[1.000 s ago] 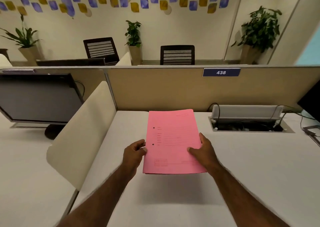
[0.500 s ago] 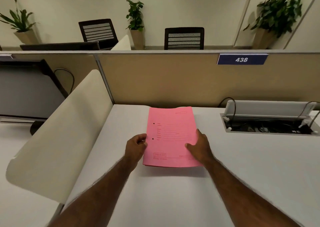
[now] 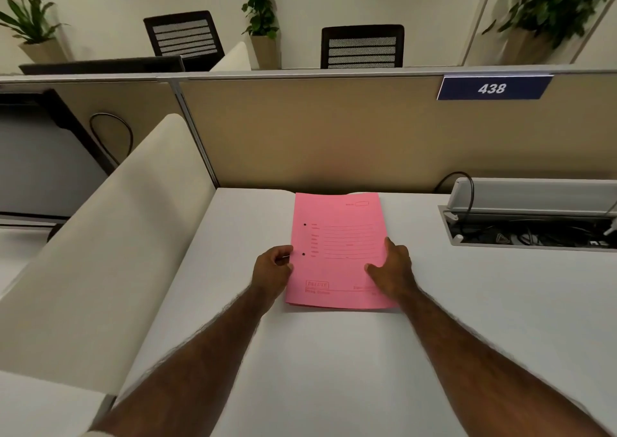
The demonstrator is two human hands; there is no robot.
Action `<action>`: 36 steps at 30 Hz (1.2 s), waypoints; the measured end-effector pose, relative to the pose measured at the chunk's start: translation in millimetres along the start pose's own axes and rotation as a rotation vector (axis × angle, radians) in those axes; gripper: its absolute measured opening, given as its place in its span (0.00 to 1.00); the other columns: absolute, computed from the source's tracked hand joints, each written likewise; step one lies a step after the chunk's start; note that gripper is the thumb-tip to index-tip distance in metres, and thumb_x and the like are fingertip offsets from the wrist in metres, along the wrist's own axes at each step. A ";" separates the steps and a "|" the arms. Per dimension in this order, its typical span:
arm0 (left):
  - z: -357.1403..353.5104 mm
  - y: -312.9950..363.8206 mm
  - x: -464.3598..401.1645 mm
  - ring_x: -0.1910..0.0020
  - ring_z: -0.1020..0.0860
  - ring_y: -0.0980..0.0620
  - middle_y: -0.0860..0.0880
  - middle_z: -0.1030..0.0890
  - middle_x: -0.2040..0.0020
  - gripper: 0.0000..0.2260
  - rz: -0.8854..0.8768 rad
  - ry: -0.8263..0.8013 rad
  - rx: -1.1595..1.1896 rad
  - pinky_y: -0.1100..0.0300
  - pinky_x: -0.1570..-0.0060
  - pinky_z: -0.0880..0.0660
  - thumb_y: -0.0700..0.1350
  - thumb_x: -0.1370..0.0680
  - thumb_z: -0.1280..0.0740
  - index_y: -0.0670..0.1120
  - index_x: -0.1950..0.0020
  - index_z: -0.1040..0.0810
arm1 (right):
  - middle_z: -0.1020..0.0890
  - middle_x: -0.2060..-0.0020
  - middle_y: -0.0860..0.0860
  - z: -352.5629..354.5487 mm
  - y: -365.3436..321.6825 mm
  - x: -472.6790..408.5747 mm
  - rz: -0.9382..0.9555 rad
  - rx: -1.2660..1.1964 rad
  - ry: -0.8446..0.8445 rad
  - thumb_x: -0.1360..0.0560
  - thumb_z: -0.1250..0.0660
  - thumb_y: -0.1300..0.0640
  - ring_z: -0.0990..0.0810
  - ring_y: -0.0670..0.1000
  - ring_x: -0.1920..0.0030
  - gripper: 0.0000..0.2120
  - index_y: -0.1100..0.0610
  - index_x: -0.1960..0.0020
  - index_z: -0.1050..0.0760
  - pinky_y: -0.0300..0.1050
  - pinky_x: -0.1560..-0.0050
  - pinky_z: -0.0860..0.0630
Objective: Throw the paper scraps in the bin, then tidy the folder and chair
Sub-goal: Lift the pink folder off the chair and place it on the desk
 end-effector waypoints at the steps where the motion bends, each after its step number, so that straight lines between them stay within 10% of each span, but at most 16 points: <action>1: -1.5 -1.4 -1.3 0.46 0.18 0.49 0.45 0.17 0.39 0.18 -0.003 0.004 -0.013 0.69 0.57 0.21 0.30 0.21 0.36 0.41 0.32 0.22 | 0.29 0.31 0.62 -1.0 1.8 -2.6 -0.004 0.000 0.002 0.23 0.24 0.57 0.26 0.64 0.30 0.31 0.61 0.24 0.32 0.55 0.31 0.24; 16: -19.5 0.6 20.0 0.29 0.25 0.42 0.44 0.26 0.26 0.24 -0.095 0.029 -0.280 0.46 0.29 0.27 0.41 0.22 0.28 0.42 0.26 0.27 | 0.29 0.22 0.57 -1.6 9.7 13.5 0.111 0.214 0.033 0.21 0.28 0.47 0.32 0.61 0.23 0.31 0.54 0.21 0.29 0.57 0.23 0.34; 36: 19.0 18.2 303.5 0.34 0.22 0.51 0.51 0.19 0.33 0.18 -0.458 0.065 -0.261 0.45 0.33 0.24 0.46 0.21 0.28 0.48 0.31 0.22 | 0.26 0.24 0.50 47.7 36.1 311.3 0.440 0.328 0.133 0.21 0.30 0.46 0.30 0.53 0.22 0.23 0.49 0.27 0.23 0.52 0.24 0.35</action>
Point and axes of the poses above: each hand's wrist, its own x-axis away from the middle knuckle, its own z-axis out of the back of the hand, y = z × x, the point moved 3 cm from there along -x, towards the middle knuckle
